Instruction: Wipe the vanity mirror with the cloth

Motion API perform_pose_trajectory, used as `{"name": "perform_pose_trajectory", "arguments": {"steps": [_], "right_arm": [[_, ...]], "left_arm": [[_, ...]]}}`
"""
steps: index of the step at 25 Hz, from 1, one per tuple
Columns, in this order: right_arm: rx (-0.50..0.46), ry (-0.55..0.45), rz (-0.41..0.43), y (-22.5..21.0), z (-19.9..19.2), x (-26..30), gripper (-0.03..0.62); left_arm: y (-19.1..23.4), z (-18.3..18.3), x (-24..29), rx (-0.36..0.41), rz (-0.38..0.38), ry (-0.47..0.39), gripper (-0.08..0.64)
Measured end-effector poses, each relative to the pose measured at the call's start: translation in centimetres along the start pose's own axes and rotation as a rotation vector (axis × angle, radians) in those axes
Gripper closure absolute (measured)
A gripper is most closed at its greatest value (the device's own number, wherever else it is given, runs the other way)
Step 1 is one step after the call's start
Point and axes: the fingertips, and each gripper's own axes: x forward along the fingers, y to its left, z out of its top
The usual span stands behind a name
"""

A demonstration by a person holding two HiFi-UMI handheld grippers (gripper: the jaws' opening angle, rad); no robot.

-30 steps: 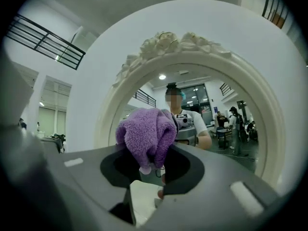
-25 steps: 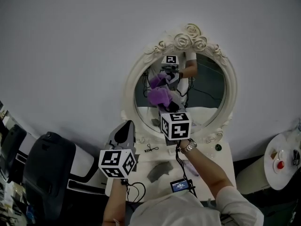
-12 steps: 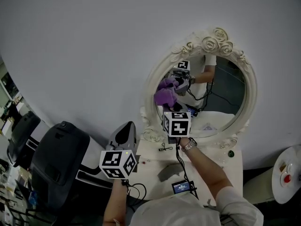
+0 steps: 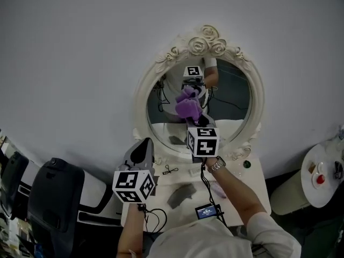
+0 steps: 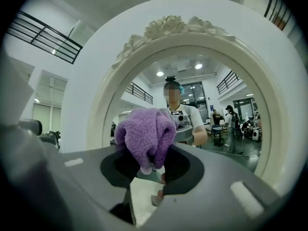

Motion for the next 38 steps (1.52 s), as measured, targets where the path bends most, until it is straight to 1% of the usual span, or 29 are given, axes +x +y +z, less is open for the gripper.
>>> {"name": "perform_pose_trajectory", "arguments": {"steps": [8,12,16,22,25,28,32,36,38], "right_arm": [[0.005,0.011,-0.201,-12.1,-0.2,-4.4,0.472],[0.035,0.033,-0.261,-16.7,-1.2,-5.8,0.472],[0.03,0.038,-0.309,-19.9,-1.5,-6.9,0.472],[0.021,0.049,-0.357,-23.0,-2.0,-8.0,0.474],[0.023,0.045,-0.364,-22.9,-2.0,-8.2,0.474],[0.042,0.035,-0.334,-21.5,-2.2,-8.3,0.474],[0.024,0.039,-0.24,-17.1,-2.4,-7.3,0.474],[-0.018,0.056,-0.132,-11.4,-2.9,-5.1,0.474],[-0.023,0.065,-0.079,-8.2,-3.5,-3.8,0.474]], "left_arm": [[-7.4,-1.0,4.6,-0.012,-0.164,0.015,0.558],[-10.7,-1.5,6.0,-0.024,-0.218,0.025,0.559],[-13.0,-1.7,6.7,-0.019,-0.246,0.025,0.558],[-13.6,-1.8,6.7,-0.028,-0.237,0.015,0.559],[-13.3,-1.9,6.6,-0.031,-0.224,0.018,0.558],[-12.5,-2.1,6.4,-0.034,-0.207,0.023,0.558],[-10.7,-2.2,6.0,-0.04,-0.178,0.028,0.559],[-8.6,-2.1,5.1,-0.04,-0.141,0.025,0.56],[-6.9,-2.0,4.3,-0.04,-0.111,0.024,0.558]]}}
